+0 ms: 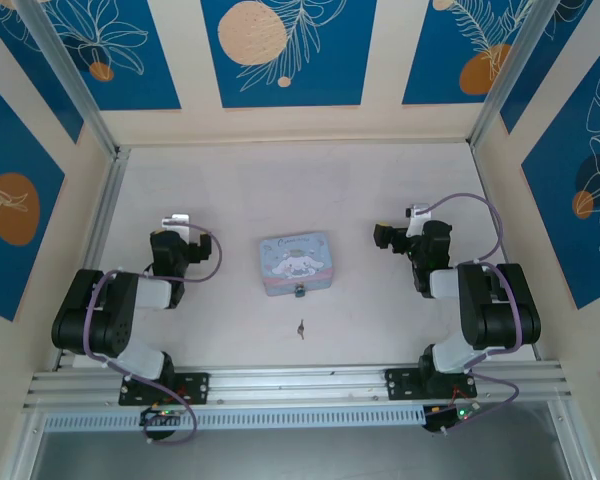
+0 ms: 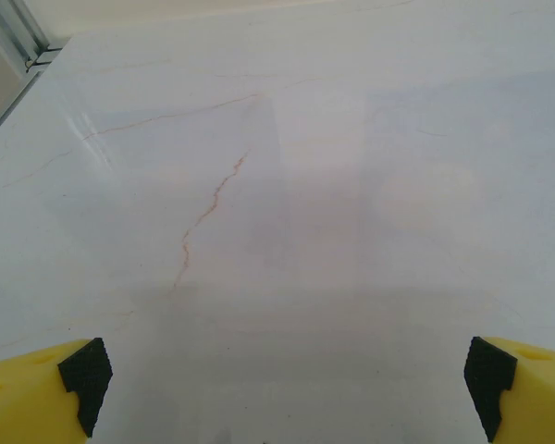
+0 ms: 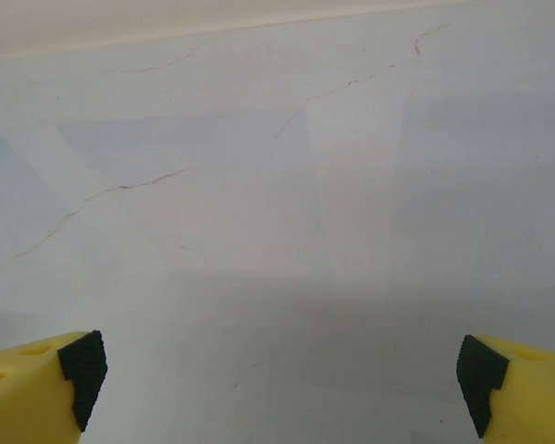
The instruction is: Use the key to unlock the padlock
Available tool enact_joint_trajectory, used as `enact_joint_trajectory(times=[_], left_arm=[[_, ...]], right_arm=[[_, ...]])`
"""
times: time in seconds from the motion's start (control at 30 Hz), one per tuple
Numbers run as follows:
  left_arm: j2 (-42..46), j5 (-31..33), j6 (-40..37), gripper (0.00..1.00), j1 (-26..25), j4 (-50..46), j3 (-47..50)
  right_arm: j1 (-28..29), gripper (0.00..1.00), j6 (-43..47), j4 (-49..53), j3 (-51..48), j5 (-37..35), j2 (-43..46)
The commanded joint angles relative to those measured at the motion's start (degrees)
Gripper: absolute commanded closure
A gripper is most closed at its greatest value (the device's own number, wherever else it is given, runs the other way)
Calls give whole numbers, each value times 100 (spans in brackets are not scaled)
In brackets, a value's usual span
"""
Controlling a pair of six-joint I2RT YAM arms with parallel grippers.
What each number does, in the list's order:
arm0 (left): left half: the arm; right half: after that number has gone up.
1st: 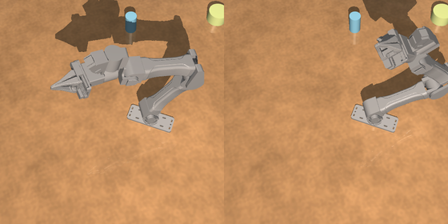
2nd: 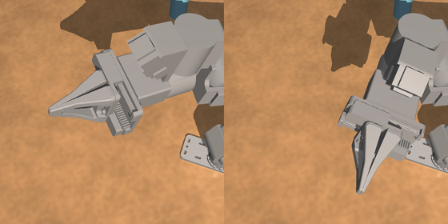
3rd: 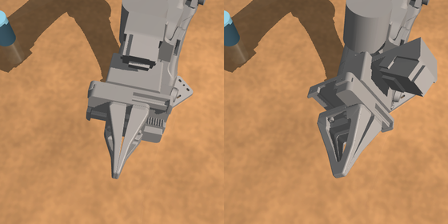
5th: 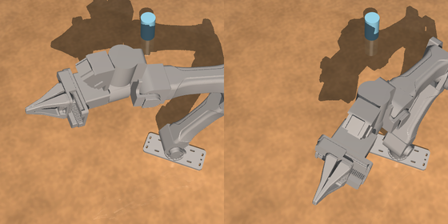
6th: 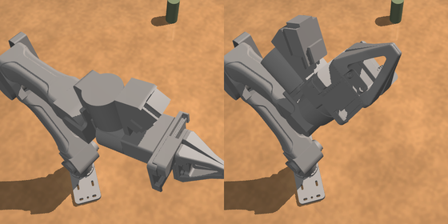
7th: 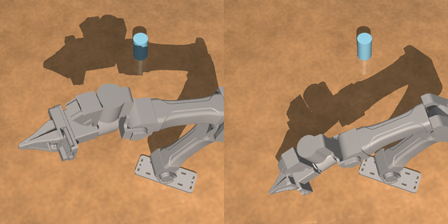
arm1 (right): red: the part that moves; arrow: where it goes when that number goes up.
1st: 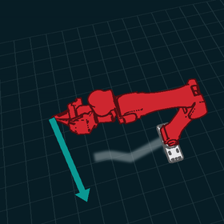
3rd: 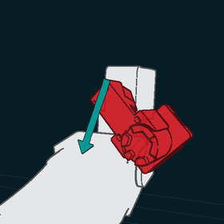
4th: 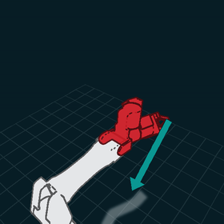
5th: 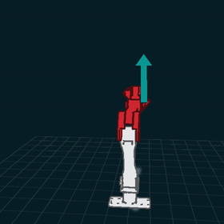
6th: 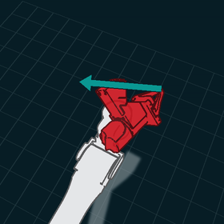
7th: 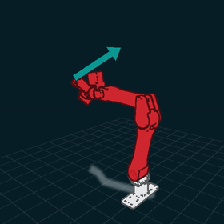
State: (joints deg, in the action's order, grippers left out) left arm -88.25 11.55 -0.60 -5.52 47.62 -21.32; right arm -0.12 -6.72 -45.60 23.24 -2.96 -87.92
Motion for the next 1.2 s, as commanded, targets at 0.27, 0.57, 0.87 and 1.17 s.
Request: enact_joint_trajectory(times=[0.27, 0.57, 0.87, 1.17], left_arm=[[18, -110, -2, 1, 81, 169, -82], [27, -109, -6, 1, 84, 195, -59], [49, -130, -9, 1, 83, 255, -23], [1040, 535, 392, 1, 86, -2771, -1267]], right_arm=[[-45, 1, 143, -46, 68, 73, 64], [-50, 1, 126, -39, 76, 94, 64], [-50, 1, 128, -75, 51, 76, 73], [-476, 1, -1960, 4286, 1893, -913, 1066]])
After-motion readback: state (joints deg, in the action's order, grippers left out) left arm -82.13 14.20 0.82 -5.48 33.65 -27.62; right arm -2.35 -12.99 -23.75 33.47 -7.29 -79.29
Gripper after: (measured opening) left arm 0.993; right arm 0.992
